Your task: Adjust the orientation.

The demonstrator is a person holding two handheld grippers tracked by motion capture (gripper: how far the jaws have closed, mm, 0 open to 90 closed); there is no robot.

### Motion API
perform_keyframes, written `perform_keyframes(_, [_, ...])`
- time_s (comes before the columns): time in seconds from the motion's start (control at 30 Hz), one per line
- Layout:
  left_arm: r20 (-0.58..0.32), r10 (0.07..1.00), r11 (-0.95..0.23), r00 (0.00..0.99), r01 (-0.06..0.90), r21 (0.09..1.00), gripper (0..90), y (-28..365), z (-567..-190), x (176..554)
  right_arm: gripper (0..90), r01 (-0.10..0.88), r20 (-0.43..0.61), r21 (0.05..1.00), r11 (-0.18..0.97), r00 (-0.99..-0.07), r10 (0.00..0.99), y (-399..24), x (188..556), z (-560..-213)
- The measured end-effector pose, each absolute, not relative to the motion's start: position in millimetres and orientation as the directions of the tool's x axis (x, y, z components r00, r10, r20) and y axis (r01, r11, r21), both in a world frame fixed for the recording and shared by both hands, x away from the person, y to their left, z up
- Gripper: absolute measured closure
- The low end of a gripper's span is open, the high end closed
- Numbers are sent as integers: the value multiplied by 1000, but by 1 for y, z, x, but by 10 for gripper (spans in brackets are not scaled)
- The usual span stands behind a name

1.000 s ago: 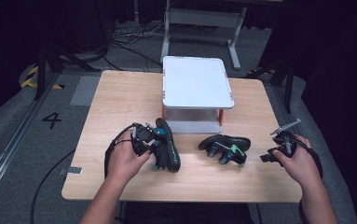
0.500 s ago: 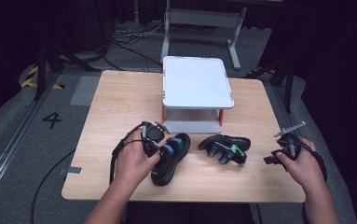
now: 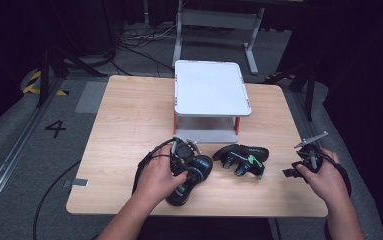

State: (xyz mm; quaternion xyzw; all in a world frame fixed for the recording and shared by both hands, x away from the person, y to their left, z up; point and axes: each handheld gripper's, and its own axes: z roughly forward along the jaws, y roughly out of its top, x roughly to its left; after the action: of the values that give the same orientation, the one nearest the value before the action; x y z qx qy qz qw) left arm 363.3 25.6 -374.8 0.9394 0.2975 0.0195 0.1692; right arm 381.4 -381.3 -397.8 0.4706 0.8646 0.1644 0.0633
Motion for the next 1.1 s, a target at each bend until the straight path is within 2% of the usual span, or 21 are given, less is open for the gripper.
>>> perform_keyframes(0.07, [-40, 535, -788, 844, 515, 338, 576, 21, -374, 363, 472, 789, 44, 345, 507, -554, 832, -380, 382, -398])
perform_keyframes(0.17, [-19, 510, -813, 860, 489, 316, 491, 13, -373, 361, 470, 790, 45, 344, 507, -553, 832, -379, 381, -398])
perform_keyframes(0.27, [-11, 504, -820, 863, 483, 309, 465, 12, -373, 360, 469, 788, 43, 345, 509, -555, 831, -379, 380, -398])
perform_keyframes(0.33, [41, 514, -823, 857, 478, 307, 454, 15, -371, 358, 466, 787, 41, 351, 507, -554, 831, -381, 380, -397])
perform_keyframes(0.37, [43, 524, -817, 851, 487, 308, 418, 17, -369, 358, 465, 789, 45, 355, 501, -550, 834, -383, 379, -396])
perform_keyframes(0.5, [42, 520, -829, 853, 492, 266, 386, 19, -377, 369, 459, 790, 41, 357, 498, -546, 837, -386, 378, -397])
perform_keyframes(0.63, [10, 478, -859, 878, 465, 216, 370, 12, -395, 381, 452, 787, 52, 360, 501, -553, 831, -384, 376, -397])
perform_keyframes(0.7, [16, 446, -880, 895, 435, 192, 421, 9, -402, 385, 450, 785, 53, 364, 502, -555, 830, -384, 376, -398])
perform_keyframes(0.73, [43, 437, -887, 899, 422, 185, 482, 7, -404, 386, 449, 786, 52, 362, 501, -553, 831, -385, 376, -398])
perform_keyframes(0.83, [90, 451, -884, 888, 430, 182, 665, 7, -405, 387, 448, 788, 53, 362, 498, -550, 833, -386, 375, -398])
perform_keyframes(0.87, [105, 474, -872, 874, 449, 196, 665, 7, -403, 386, 448, 787, 51, 365, 498, -551, 833, -387, 375, -398])
perform_keyframes(0.9, [119, 484, -866, 867, 456, 204, 724, 8, -402, 386, 447, 790, 53, 365, 492, -545, 837, -388, 374, -398])
perform_keyframes(1.1, [93, 596, -781, 798, 549, 297, 780, 12, -394, 388, 447, 787, 54, 372, 492, -547, 835, -388, 374, -396])
